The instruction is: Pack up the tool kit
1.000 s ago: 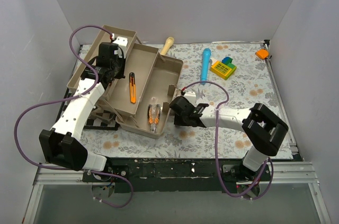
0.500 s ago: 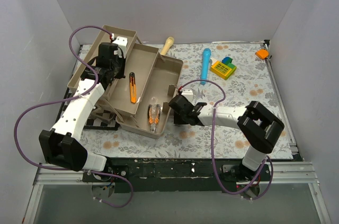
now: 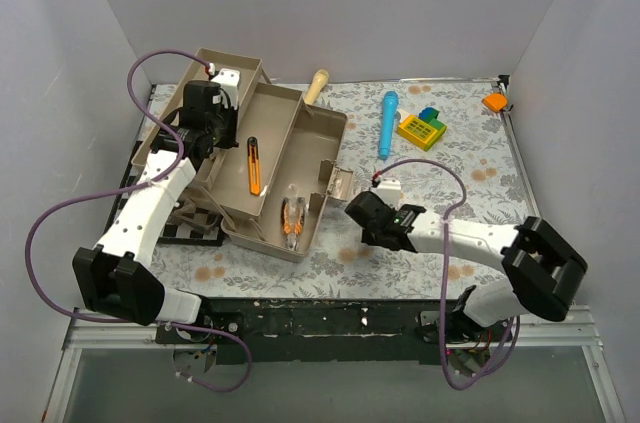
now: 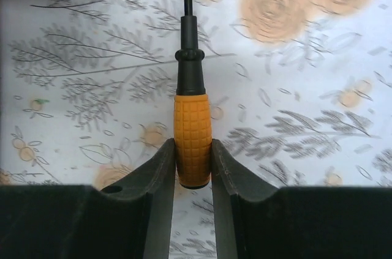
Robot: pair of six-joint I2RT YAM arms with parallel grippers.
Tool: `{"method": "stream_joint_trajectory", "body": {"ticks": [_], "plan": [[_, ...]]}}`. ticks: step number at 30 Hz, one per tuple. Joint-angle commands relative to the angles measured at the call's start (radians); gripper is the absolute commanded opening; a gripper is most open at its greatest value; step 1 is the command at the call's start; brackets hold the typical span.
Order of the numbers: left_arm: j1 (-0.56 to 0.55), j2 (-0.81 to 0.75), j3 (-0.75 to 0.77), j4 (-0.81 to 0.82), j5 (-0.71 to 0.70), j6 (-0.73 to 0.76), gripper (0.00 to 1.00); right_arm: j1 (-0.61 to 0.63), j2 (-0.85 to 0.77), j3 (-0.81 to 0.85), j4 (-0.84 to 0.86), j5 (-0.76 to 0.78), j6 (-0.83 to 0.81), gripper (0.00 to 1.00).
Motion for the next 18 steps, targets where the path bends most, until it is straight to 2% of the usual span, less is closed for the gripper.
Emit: {"method": "stream_joint_trajectory", "body": {"ticks": [1,6,9,12,13,14,17,18], "plan": [[-0.022,-0.005,-0.025,0.099,0.188,-0.072,0.00,-0.004,-0.144,-0.053,-0.165,0.119,0.124,0.01],[-0.031,-0.002,-0.051,0.108,0.271,-0.102,0.00,-0.004,-0.352,-0.001,-0.225,0.172,0.102,0.01],[-0.040,0.000,-0.047,0.109,0.302,-0.105,0.00,-0.004,-0.458,0.050,-0.154,0.174,0.005,0.01],[-0.041,-0.011,-0.048,0.109,0.299,-0.102,0.20,-0.002,-0.506,0.111,-0.042,0.122,-0.092,0.01],[-0.041,-0.017,-0.050,0.112,0.291,-0.101,0.32,-0.002,-0.501,0.139,-0.014,0.099,-0.129,0.01],[-0.040,-0.026,-0.048,0.116,0.284,-0.101,0.49,0.003,-0.488,0.177,0.005,0.073,-0.160,0.01],[-0.040,-0.049,-0.030,0.128,0.280,-0.101,0.70,0.042,-0.429,0.289,0.017,0.038,-0.236,0.01],[-0.041,-0.056,-0.013,0.126,0.277,-0.104,0.80,0.061,-0.400,0.326,0.020,0.036,-0.264,0.01]]}}
